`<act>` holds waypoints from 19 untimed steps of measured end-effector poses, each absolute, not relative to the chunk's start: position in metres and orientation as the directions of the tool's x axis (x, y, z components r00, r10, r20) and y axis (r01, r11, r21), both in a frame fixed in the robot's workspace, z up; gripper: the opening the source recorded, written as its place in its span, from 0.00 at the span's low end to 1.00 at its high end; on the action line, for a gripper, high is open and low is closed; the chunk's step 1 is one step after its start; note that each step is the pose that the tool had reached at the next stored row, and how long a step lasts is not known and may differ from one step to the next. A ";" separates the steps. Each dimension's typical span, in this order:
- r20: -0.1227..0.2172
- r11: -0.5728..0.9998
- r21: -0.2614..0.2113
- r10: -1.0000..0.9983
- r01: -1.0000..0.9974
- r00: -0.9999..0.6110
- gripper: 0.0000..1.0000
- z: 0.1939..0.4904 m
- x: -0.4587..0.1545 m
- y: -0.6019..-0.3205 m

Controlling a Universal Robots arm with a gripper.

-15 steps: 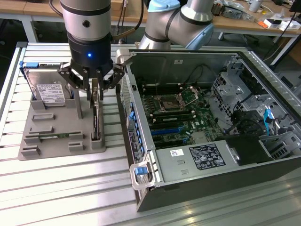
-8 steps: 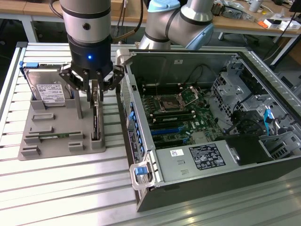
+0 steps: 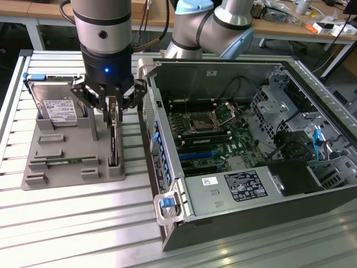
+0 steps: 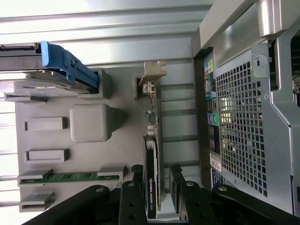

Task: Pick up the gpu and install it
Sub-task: 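Pick up the gpu and move the gpu toward the slot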

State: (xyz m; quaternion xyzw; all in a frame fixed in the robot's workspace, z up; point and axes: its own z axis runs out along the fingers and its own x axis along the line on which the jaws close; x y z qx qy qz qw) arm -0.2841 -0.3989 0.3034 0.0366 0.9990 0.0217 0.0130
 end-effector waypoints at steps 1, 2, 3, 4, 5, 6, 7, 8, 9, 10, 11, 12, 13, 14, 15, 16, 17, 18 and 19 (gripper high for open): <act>-0.024 0.996 0.044 0.074 0.073 -0.997 0.36 0.303 -0.284 -0.399; -0.024 0.996 0.044 0.074 0.073 -0.997 0.36 0.302 -0.284 -0.399; -0.024 0.996 0.044 0.074 0.072 -0.997 0.36 0.302 -0.284 -0.399; -0.024 0.996 0.044 0.074 0.072 -0.997 0.36 0.301 -0.284 -0.399; -0.024 0.996 0.044 0.074 0.073 -0.997 0.36 0.301 -0.284 -0.399; -0.024 0.996 0.044 0.074 0.073 -0.997 0.36 0.300 -0.284 -0.399; -0.024 0.996 0.044 0.074 0.073 -0.997 0.36 0.299 -0.284 -0.399; -0.024 0.996 0.044 0.074 0.073 -0.997 0.36 0.298 -0.284 -0.399; -0.024 0.996 0.044 0.074 0.073 -0.997 0.36 0.298 -0.284 -0.399; -0.024 0.996 0.044 0.074 0.073 -0.997 0.36 0.297 -0.284 -0.399; -0.024 0.996 0.044 0.074 0.073 -0.997 0.36 0.297 -0.284 -0.399; -0.024 0.996 0.044 0.074 0.073 -0.997 0.36 0.296 -0.284 -0.399; -0.024 0.996 0.044 0.074 0.073 -0.997 0.36 0.295 -0.284 -0.399; -0.024 0.996 0.044 0.074 0.073 -0.997 0.36 0.295 -0.284 -0.399; -0.024 0.996 0.044 0.074 0.073 -0.997 0.36 0.294 -0.284 -0.399; -0.024 0.996 0.044 0.074 0.073 -0.997 0.36 0.294 -0.284 -0.399; -0.024 0.996 0.044 0.074 0.072 -0.997 0.36 0.293 -0.284 -0.399; -0.024 0.996 0.044 0.074 0.073 -0.997 0.36 0.293 -0.284 -0.399; -0.024 0.996 0.044 0.074 0.072 -0.997 0.36 0.292 -0.284 -0.399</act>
